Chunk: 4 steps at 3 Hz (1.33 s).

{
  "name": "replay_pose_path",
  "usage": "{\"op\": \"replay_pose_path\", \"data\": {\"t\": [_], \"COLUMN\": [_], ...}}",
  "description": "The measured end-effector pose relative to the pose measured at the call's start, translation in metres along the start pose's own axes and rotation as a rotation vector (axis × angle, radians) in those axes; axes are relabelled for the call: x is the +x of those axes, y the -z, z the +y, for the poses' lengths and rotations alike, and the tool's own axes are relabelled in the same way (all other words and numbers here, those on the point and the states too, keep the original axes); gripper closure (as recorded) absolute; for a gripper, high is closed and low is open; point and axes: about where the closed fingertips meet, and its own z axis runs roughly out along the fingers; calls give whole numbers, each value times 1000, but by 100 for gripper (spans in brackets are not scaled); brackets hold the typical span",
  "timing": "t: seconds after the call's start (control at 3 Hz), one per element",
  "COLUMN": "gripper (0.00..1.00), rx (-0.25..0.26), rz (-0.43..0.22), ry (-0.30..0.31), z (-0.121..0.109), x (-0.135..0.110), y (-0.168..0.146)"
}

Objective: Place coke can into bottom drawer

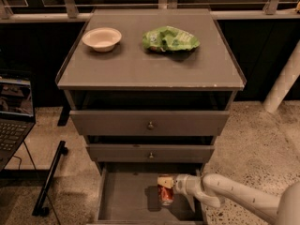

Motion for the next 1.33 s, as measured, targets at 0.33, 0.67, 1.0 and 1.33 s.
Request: {"op": "replay_pose_path", "data": {"t": [0.33,0.67,1.0,1.33], "gripper": [100,100,100,100], "rx": [111,201,262,290], "rz": [50,95,135,174], "ry": [56,68,46,16], "z": [-25,-54,-83,-103], "x": [8,21,34,45], "y": [-23,-35,-40,-43]}}
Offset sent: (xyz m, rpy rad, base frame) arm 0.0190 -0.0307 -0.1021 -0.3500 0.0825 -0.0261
